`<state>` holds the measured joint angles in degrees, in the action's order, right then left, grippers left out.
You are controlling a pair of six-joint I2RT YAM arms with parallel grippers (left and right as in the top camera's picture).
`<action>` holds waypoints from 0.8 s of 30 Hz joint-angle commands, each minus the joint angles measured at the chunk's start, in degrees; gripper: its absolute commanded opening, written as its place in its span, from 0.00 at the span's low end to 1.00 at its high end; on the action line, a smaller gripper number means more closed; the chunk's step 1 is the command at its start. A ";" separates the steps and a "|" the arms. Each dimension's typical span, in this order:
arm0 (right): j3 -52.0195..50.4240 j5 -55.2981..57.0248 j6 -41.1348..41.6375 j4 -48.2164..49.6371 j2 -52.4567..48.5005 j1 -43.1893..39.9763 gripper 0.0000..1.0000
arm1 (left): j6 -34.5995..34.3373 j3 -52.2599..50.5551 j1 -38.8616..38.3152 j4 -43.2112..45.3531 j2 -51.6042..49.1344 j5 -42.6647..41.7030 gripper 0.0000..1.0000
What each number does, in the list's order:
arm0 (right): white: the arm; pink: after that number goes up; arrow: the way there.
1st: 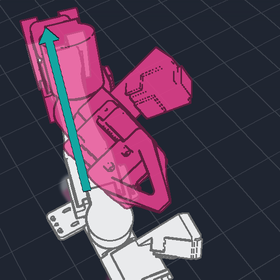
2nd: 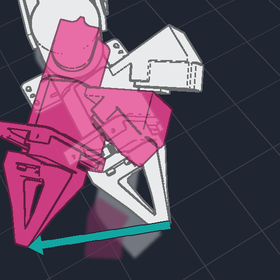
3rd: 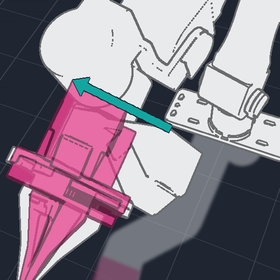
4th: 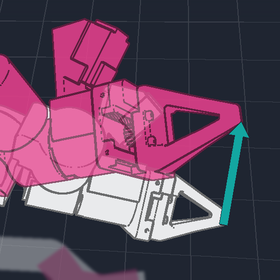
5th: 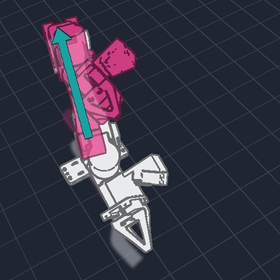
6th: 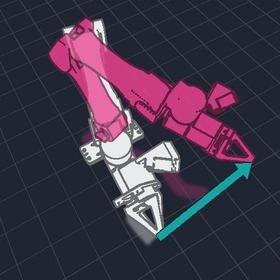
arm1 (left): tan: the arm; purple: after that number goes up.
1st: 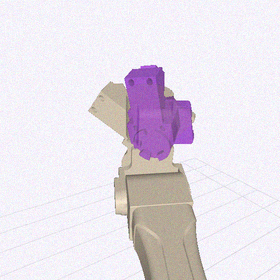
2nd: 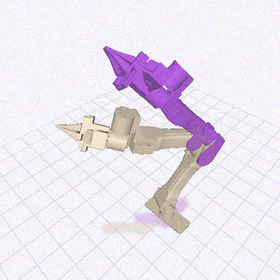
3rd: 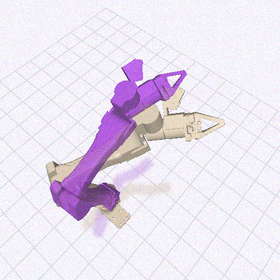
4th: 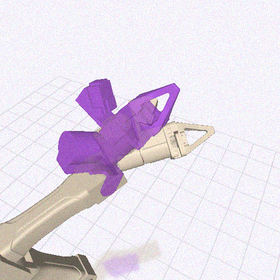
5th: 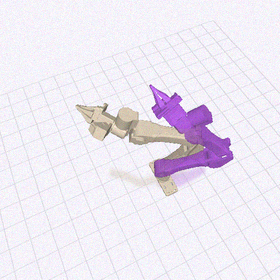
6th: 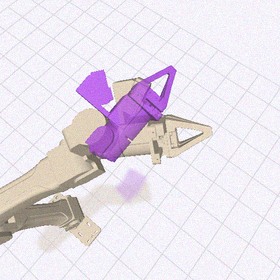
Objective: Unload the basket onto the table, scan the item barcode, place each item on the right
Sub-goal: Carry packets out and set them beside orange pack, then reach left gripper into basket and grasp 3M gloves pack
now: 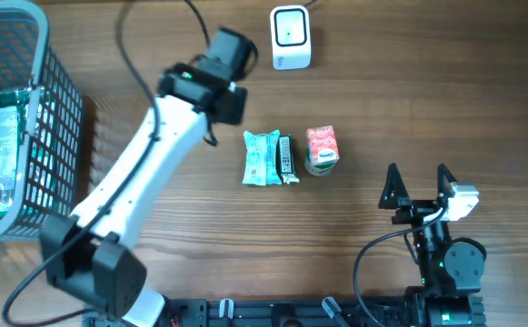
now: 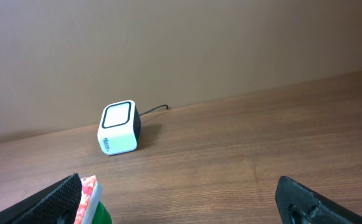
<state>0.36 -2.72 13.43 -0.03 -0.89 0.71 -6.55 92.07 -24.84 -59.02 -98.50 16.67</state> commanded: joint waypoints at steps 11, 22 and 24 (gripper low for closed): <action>-0.07 0.13 0.20 0.15 0.46 0.44 1.00 | 9.92 13.70 31.47 21.16 13.53 23.30 1.00; -0.07 0.13 0.22 0.15 0.46 0.44 1.00 | 12.37 13.64 62.34 7.54 0.33 -7.34 1.00; -0.07 0.13 0.22 0.15 0.46 0.44 1.00 | 13.22 13.64 65.37 5.84 -3.45 -12.50 1.00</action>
<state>0.36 -2.72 13.43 -0.03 -0.89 0.71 4.69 106.02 35.64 -51.31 -96.27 17.08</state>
